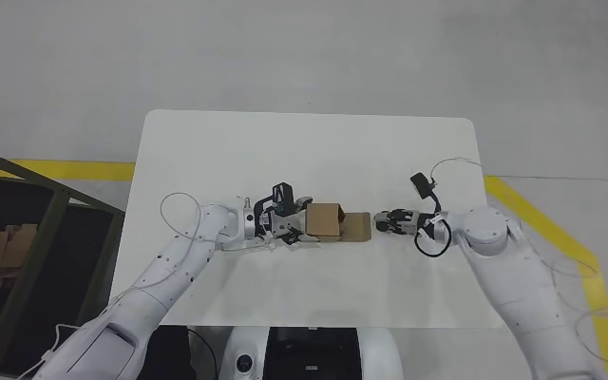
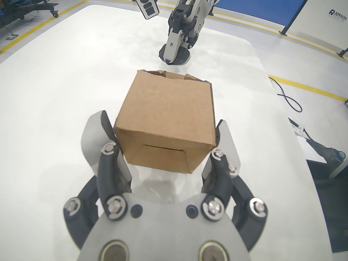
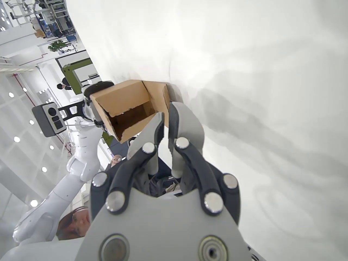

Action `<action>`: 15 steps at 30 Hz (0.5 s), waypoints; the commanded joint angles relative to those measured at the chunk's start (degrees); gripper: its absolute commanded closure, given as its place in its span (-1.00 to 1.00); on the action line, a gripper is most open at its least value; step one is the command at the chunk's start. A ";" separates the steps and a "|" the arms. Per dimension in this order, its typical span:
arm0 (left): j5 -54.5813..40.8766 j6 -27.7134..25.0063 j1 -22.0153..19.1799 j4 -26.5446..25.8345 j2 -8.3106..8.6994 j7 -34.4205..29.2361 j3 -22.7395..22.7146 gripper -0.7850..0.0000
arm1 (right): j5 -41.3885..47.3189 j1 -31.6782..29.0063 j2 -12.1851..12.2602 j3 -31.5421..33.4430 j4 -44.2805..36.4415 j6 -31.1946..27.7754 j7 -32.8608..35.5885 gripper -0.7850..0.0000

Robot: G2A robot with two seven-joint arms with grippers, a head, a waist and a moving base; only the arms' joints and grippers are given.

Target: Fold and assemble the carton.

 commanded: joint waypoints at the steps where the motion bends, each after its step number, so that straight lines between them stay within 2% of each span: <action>1: -0.04 0.01 0.02 -0.05 0.01 -0.06 -0.01 -0.65 | -1.32 -0.25 0.04 -0.43 -0.76 -0.59 -0.38 0.45; 5: -0.16 0.06 0.01 -0.15 -0.01 -0.20 0.04 -0.66 | -3.78 -0.84 0.15 -0.85 -2.05 -2.19 -2.15 0.36; 10: -0.31 -0.05 -0.07 -0.16 -0.06 -0.32 0.19 -0.66 | -4.63 -1.78 0.28 -1.13 -3.53 -5.04 -2.17 0.36; 15: -0.39 0.00 -0.07 -0.13 -0.07 -0.29 0.21 -0.65 | -6.25 -1.89 0.27 -1.92 -3.97 -5.07 -2.59 0.32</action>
